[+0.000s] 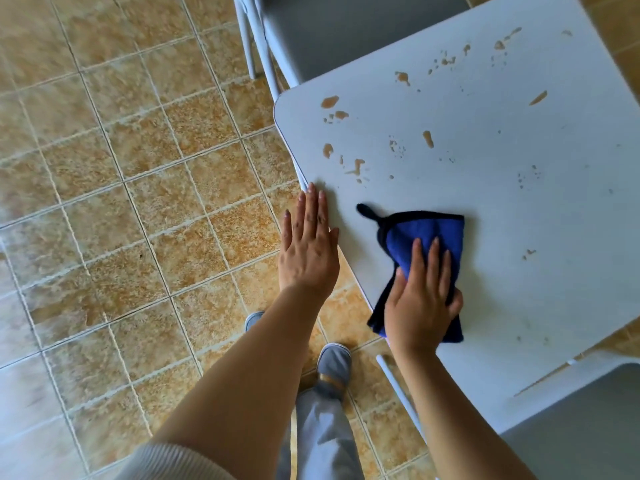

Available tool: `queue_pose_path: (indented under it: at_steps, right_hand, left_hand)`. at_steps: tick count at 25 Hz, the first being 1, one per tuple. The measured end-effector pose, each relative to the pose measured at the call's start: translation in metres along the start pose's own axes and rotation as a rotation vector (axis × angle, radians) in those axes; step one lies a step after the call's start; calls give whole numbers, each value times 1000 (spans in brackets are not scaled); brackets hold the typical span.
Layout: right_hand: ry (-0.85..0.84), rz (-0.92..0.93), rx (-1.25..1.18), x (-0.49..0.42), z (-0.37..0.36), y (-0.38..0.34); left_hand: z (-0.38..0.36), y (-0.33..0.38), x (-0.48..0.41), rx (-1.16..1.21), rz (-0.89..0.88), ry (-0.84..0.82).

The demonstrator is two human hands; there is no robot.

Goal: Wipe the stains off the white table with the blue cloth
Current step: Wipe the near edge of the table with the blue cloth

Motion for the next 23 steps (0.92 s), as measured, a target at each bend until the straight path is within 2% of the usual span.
queue_pose_path:
  at_steps: [2,4,7,9,12,14,16,19,23]
  right_hand:
    - [35,-162,-37,-32,-1,5]
    - [45,-243,-77,-70,-6,-15]
    - [22,-126,-91,-99,-16,-72]
    - [39,-18,-68,-86,-17,-101]
    - [47,62,-37,-49,-13,-98]
    - [37,38,-5,-38,-10,-77]
    - [45,-86,-9,-51,-11,-64]
    - [62,-218,-67,-87,-16,-86]
    - [42,-57,-85,-91,-21,-141]
  left_hand:
    - [2,-4,-7,8,-7,0]
    - [5,-11,-18,27,2,4]
    - [12,-21,-40,79,32,16]
    - [17,-24,-50,94,29,29]
    - [24,-31,-58,60,-12,35]
    - [29,-38,-65,22,-48,19]
    - [32,-43,-71,-16,-73,17]
    - [32,-45,-77,-32,-48,-6]
    - [34,-43,-77,-89,-29,-55]
Point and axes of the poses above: each hand's wrist, its own x-axis away from the middle knuckle, its own z-axis out of the back of the hand, y = z × x, the point moved 6 cm from there along -x, towards the middle knuckle, and after that the axes turned 3 degrees about -x, right-handed, at the moved point
